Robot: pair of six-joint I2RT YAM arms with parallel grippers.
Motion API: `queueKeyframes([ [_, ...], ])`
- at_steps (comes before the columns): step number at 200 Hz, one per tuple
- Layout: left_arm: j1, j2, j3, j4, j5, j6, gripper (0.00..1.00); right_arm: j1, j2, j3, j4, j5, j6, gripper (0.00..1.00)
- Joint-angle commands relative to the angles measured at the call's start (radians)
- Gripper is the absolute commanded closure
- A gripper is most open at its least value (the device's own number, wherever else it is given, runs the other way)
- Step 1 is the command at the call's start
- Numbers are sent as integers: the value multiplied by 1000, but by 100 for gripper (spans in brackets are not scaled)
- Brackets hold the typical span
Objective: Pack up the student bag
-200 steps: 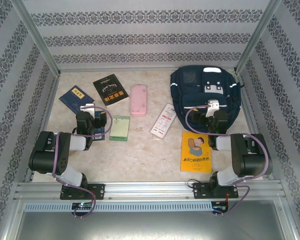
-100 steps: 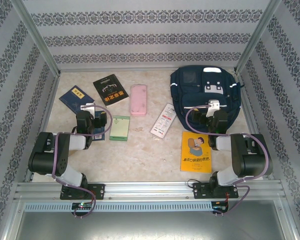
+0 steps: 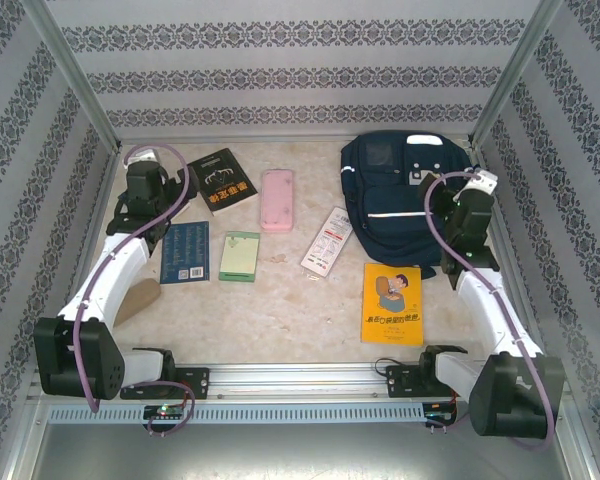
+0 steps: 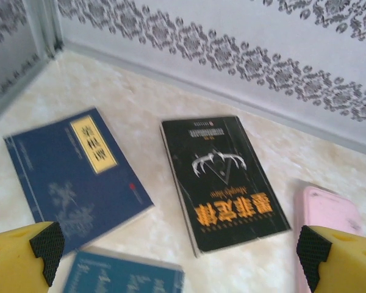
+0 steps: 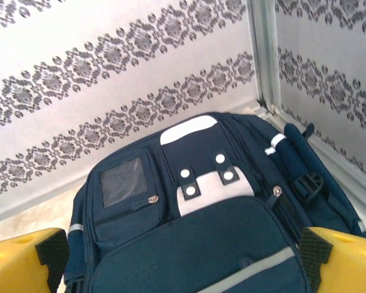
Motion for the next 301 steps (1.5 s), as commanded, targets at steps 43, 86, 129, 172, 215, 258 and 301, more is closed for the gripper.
queueKeyframes([
  [43,-11,-41,9,-196,180,-173,0,-2,231,129,-474,-107,133,2],
  [86,-21,-54,14,-220,206,-163,0,88,381,125,-474,-198,169,2],
  [129,-36,-48,-2,-210,220,-162,0,245,609,291,-504,-306,217,2],
  [172,-53,-59,-10,-234,228,-154,0,448,699,423,-502,-288,276,2],
  [215,-86,-58,-10,-245,234,-161,0,606,751,526,-500,-299,302,2],
  [258,-182,-25,8,-245,215,-211,0,647,677,561,-545,-243,222,2],
  [301,-371,59,50,-242,135,-317,0,624,452,430,-580,-101,120,2],
])
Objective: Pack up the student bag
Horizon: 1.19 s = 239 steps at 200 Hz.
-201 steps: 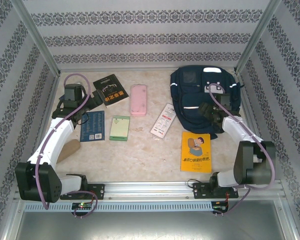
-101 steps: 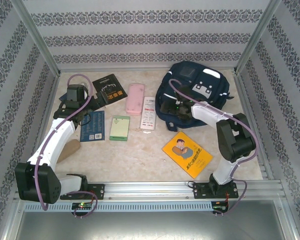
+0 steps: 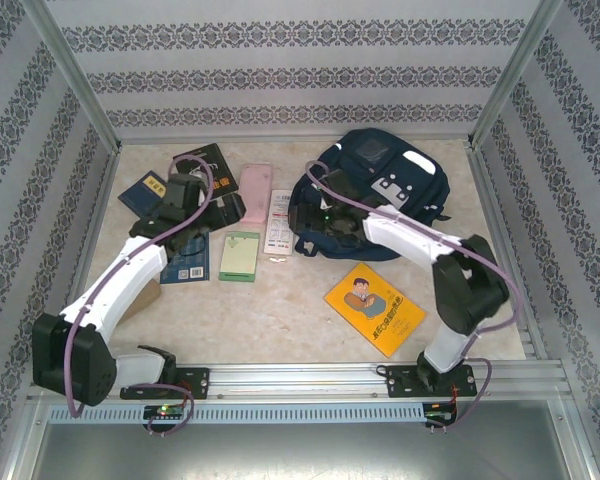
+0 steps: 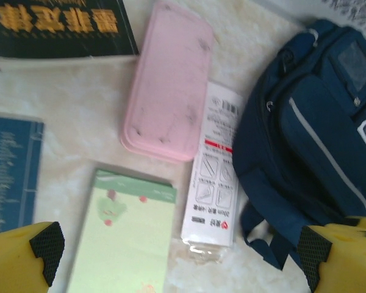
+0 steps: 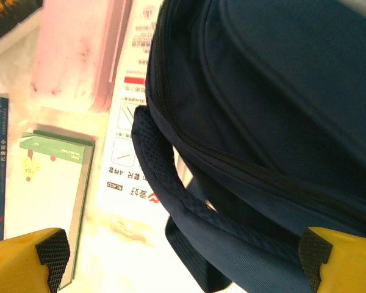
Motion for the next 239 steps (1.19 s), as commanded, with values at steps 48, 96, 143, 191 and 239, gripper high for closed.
queueKeyframes([
  [48,-313,249,156,-22,-128,-273,4,-93,-407,-270,-71,152,-83,2],
  [96,-438,504,311,-34,-168,-437,10,-170,-588,-389,-68,154,-92,2],
  [143,-437,688,432,54,-114,-419,11,-211,-590,-389,-102,157,-101,2],
  [191,-378,778,508,-55,-116,-396,67,-245,-546,-335,-149,189,-104,2],
  [239,-278,658,402,-145,-174,-316,96,-279,-458,-266,-162,159,-114,2],
])
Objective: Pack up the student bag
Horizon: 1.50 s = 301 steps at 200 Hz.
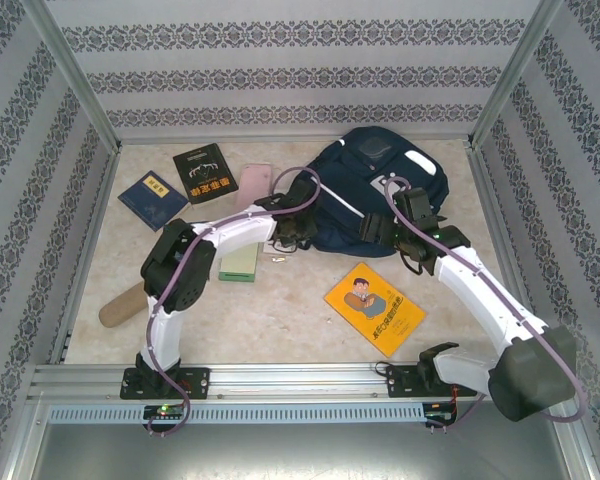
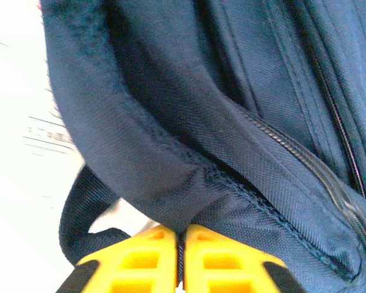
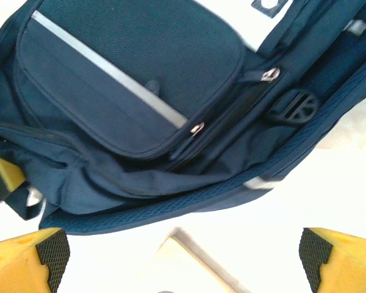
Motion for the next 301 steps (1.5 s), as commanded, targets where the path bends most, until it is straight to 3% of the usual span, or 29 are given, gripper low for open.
queueKeyframes([
  [1,78,-84,-71,-118,-76,58,96,-20,30,39,-9,-9,-16,2],
  [22,126,-128,-108,-154,-80,105,97,-33,72,56,1,-58,-26,4],
  [58,187,-183,-136,-197,-127,215,99,-36,145,68,14,-113,-39,19],
  [77,204,-206,-151,-192,-119,255,100,-36,184,77,20,-138,-45,32],
  [93,206,-216,-161,-178,-100,287,96,-35,221,98,4,-154,-54,35],
  [109,206,-223,-168,-170,-85,294,96,-36,264,117,1,-167,-57,44],
  [117,206,-227,-171,-167,-76,296,92,-36,282,125,0,-178,-55,44],
  [127,205,-234,-168,-170,-65,303,80,-36,302,138,3,-193,-50,46],
  [153,204,-282,-169,-184,-52,318,70,-26,344,177,4,-191,-47,47],
  [194,141,-297,-62,-214,-30,437,57,-33,398,204,-1,-185,-36,56],
  [254,-5,-111,205,-253,-20,677,56,-75,400,134,17,-192,5,63],
  [273,-41,-40,292,-288,-53,701,56,-89,390,103,29,-203,9,63],
  [301,-67,37,370,-310,-11,699,57,-99,386,72,32,-210,15,63],
])
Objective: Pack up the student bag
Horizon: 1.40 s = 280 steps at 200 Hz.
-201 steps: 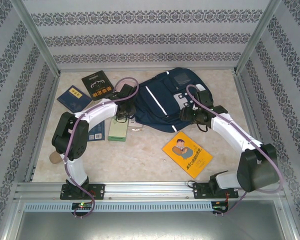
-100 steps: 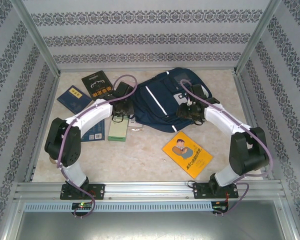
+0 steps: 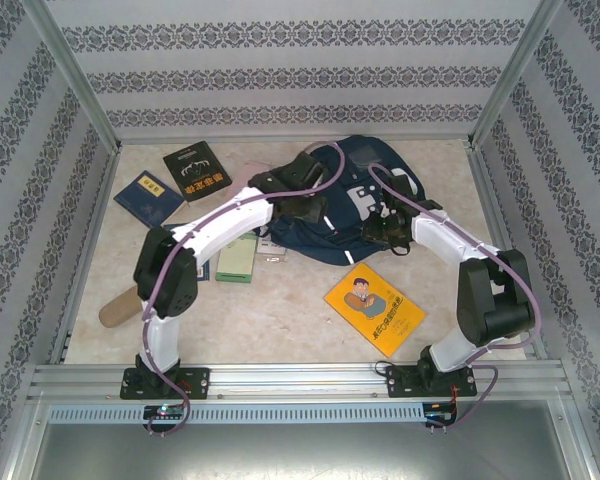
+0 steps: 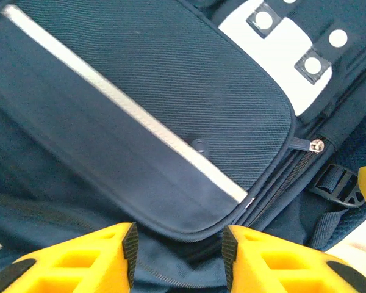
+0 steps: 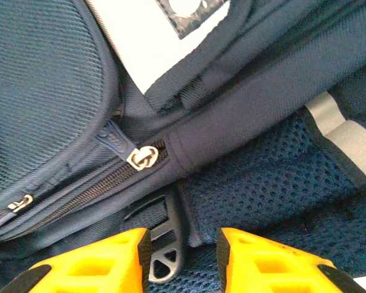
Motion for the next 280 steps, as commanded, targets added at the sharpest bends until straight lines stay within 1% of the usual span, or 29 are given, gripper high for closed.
queueKeyframes([
  [1,-24,51,65,-76,19,56,57,-11,-10,-35,-4,-15,21,64],
  [14,-37,81,89,-78,30,72,57,-12,-6,-50,1,-20,20,64],
  [31,-50,123,126,-93,26,84,56,-16,2,-63,3,-24,18,66],
  [52,-61,162,163,-112,51,114,56,-21,7,-68,0,-31,15,66],
  [82,-85,189,192,-124,56,144,56,-27,-4,-64,0,-49,13,64],
  [109,-107,193,206,-129,102,161,56,-35,-60,-62,-9,-44,27,62],
  [124,-130,192,206,-121,120,183,56,-51,-109,-70,-17,-22,37,56],
  [139,-155,202,208,-117,110,210,57,-81,-151,-81,-28,-8,49,56],
  [164,-173,246,245,-150,83,227,58,-124,-195,-109,-24,-23,48,56],
  [176,-176,259,253,-161,70,224,60,-131,-192,-117,-23,-42,43,56],
  [193,-176,257,241,-156,76,220,59,-134,-177,-120,-25,-49,44,55],
  [209,-177,261,230,-151,90,220,57,-148,-158,-126,-18,-68,60,49],
  [257,-182,261,201,-149,94,198,57,-188,-52,-133,83,-155,140,46],
  [269,-182,253,193,-144,93,191,57,-189,-26,-136,103,-164,148,48],
  [280,-182,241,184,-140,86,183,57,-191,-13,-139,103,-170,148,59],
])
